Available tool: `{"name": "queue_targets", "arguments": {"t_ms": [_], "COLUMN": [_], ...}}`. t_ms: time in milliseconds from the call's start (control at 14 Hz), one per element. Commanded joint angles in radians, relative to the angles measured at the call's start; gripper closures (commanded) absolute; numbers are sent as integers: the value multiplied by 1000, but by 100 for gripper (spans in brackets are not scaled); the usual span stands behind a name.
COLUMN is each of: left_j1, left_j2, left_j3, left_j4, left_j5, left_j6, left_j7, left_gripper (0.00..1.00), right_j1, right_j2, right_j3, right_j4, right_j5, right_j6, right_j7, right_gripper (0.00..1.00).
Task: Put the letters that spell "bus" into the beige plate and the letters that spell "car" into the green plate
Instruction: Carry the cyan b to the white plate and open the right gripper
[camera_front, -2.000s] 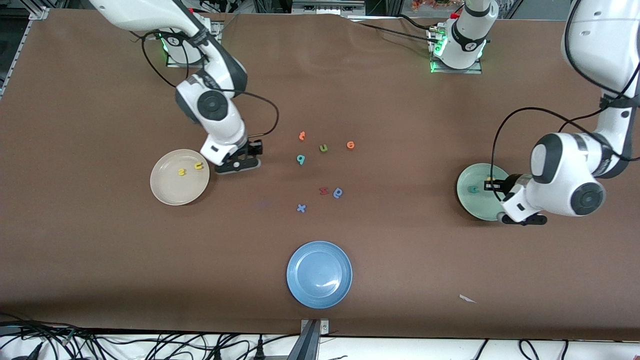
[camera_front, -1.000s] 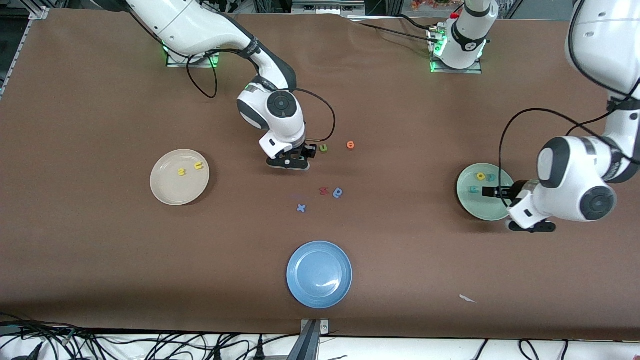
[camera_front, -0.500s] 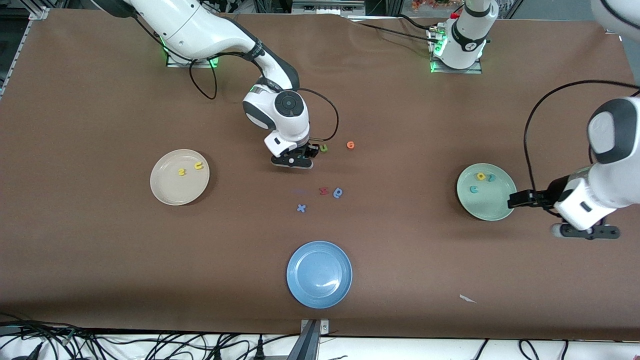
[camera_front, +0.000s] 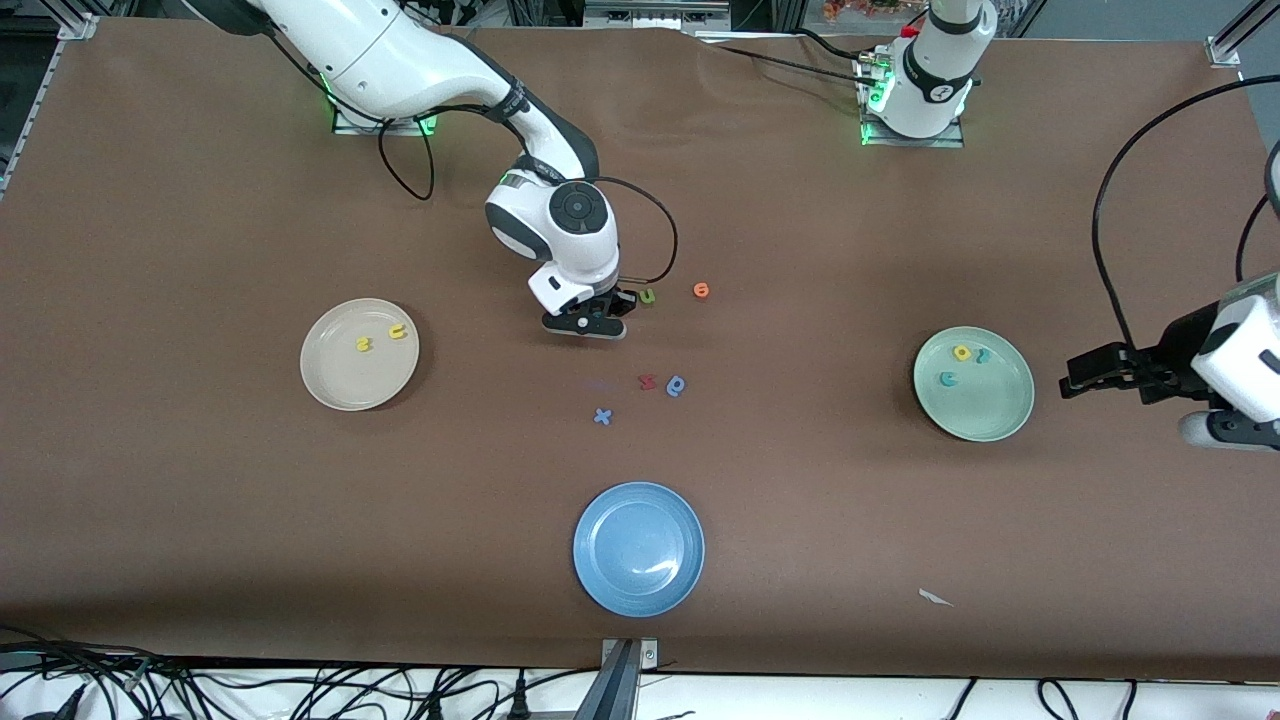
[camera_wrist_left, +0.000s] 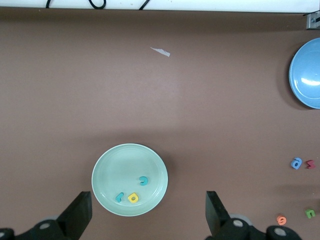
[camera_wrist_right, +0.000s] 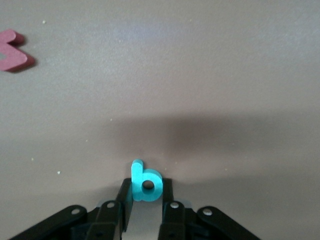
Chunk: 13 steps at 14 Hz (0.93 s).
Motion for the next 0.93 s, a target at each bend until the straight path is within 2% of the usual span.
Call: {"name": "queue_targets", "arguments": {"t_ms": [0,214,714,857], "left_j1": [-18,-20,-15,-23], "left_j2": [16,20,14,14], "left_j3": [2,0,3,2], "left_j4": [29,32,20,20], "left_j5": [-15,-2,8,41], "left_j6": [-19,-17,-22,-22], "left_j7": [2,9,8,8], "left_gripper": [0,0,0,0], "right_j1": [-5,-65,-330,-408], "right_j2": [-35,-102,-376,-426], "right_j3": [-13,-11,-4,-4], "right_j4": [6,-33,-312,-369], "right_j5": [-21,-15,-3,-1], "right_j6": [-22,-83,-91,-91], "right_j7": [-36,-151,-680,-829], "right_gripper": [87,87,86,85]}}
